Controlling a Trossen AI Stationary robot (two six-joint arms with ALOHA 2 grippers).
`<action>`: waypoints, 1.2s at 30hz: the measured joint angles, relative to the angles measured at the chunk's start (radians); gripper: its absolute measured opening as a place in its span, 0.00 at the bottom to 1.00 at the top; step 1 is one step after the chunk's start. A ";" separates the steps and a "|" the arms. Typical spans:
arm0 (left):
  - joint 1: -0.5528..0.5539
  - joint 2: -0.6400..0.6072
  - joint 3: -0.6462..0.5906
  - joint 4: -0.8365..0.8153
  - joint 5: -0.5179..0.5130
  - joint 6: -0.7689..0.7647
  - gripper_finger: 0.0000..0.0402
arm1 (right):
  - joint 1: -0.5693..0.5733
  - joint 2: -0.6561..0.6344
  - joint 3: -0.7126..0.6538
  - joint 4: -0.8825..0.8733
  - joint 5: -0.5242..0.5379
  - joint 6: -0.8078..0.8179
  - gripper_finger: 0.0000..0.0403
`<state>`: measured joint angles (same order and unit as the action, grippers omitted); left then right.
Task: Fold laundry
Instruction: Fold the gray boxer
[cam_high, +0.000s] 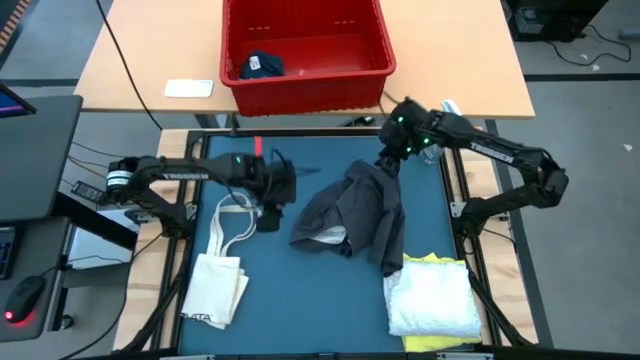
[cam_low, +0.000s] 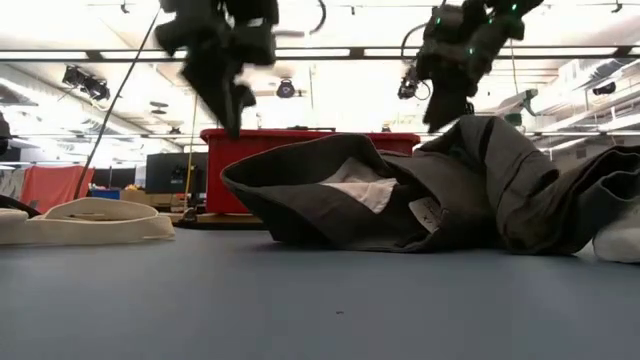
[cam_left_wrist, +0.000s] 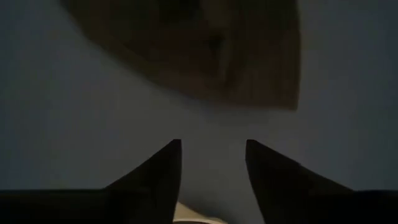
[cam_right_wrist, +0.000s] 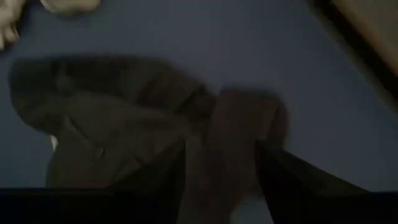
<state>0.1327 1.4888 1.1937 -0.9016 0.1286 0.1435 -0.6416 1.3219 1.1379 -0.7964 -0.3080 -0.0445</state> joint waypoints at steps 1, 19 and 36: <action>-0.016 0.000 -0.036 0.021 -0.002 0.009 0.48 | -0.002 -0.012 0.011 0.000 0.000 -0.002 0.49; -0.164 -0.001 -0.481 0.822 -0.195 0.366 0.71 | 0.050 -0.048 0.020 0.128 0.029 0.073 0.49; -0.211 0.091 -0.514 1.292 -0.166 0.260 0.27 | 0.182 -0.047 -0.005 0.150 -0.020 0.019 0.49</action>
<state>-0.0780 1.5794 0.6801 0.3902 -0.0376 0.4037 -0.4599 1.2744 1.1331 -0.6463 -0.3277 -0.0254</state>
